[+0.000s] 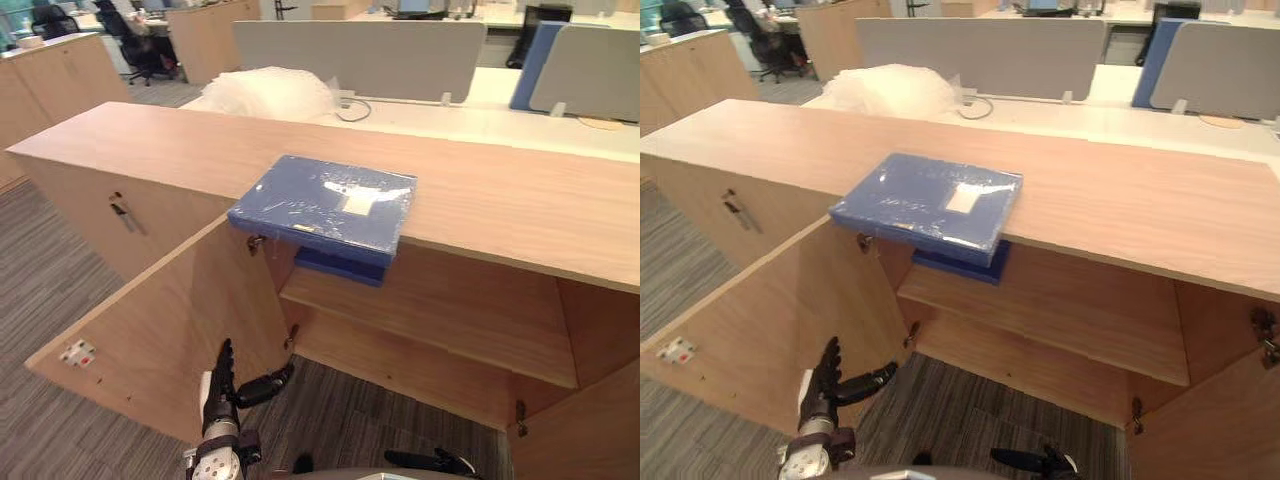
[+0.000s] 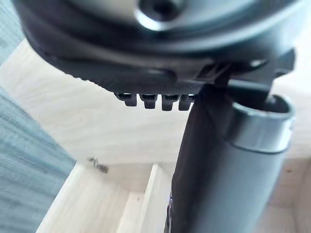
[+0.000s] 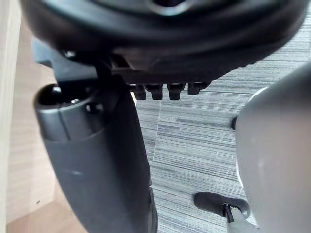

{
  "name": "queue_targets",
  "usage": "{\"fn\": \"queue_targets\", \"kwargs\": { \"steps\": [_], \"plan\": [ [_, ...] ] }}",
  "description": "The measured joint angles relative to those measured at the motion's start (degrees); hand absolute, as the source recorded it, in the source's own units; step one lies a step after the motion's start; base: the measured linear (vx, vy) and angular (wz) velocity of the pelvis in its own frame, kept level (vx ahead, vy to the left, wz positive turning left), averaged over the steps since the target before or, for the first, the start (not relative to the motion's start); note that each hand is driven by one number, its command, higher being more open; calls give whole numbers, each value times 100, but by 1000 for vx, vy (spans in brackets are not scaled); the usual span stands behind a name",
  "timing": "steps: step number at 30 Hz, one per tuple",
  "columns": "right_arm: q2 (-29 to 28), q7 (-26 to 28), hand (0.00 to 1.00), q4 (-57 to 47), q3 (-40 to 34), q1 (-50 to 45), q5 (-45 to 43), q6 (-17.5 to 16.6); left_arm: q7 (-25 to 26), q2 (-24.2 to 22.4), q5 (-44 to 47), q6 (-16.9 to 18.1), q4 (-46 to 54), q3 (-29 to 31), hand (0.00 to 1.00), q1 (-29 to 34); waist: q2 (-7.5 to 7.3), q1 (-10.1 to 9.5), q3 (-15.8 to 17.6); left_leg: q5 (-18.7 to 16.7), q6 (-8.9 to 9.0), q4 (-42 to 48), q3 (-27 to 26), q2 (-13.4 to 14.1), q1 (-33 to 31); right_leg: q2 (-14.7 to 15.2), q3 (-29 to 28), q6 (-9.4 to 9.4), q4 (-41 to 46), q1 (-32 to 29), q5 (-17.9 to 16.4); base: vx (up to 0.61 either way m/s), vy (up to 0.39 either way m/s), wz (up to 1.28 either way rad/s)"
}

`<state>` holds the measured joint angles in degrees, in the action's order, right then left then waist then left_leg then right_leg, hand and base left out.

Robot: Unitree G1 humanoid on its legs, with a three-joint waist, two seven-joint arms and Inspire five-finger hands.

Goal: Walk over to the cabinet, pick up the folder, carry it to the office cabinet, place the folder inside the office cabinet, then close the office cabinet door

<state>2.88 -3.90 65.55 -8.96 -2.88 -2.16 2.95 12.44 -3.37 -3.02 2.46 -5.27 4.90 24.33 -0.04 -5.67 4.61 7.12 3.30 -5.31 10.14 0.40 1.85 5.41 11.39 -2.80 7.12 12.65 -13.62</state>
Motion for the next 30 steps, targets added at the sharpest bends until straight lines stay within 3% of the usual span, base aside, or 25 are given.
{"fn": "queue_targets", "kwargs": {
  "steps": [7, 12, 17, 21, 30],
  "plan": [
    [-57, -243, 100, 23, 225, -12, -8, -31, 1018, -83, -970, 1, 715, 351, 100, 38, -129, -66, -40, 30, 15, 0, 130, -48, -84, -12, 120, -19, -60, 13, -4, 0, 7, 11],
    [-51, -289, 100, 315, 403, 109, 92, -154, 1551, -19, -2026, -8, 1817, -251, 100, -15, -186, -72, -105, 50, 43, 33, 113, -4, -189, -44, 76, -40, -159, -49, 88, 41, 2, -2],
    [41, -292, 100, 506, 529, 212, 262, -195, 1707, 323, -3312, 7, 2634, -824, 100, -338, -37, -11, -244, 49, 44, 33, -81, 69, -238, -80, -170, -38, -201, -181, 195, -4, 15, -22],
    [123, -279, 100, 526, 529, 211, 265, -203, 1707, 666, -3840, 83, 2666, -817, 100, -635, 105, 37, -334, 44, 48, 32, -183, 128, -223, -127, -299, -11, -201, -225, 240, -49, -5, -16],
    [203, -203, 100, 515, 584, 228, 441, -258, 1710, 1596, -4729, 71, 2412, -542, 100, -1004, 202, 35, -362, 51, 66, 25, -205, 209, -188, -228, -368, 13, -205, -224, 252, -23, -8, -2]
  ]
}}
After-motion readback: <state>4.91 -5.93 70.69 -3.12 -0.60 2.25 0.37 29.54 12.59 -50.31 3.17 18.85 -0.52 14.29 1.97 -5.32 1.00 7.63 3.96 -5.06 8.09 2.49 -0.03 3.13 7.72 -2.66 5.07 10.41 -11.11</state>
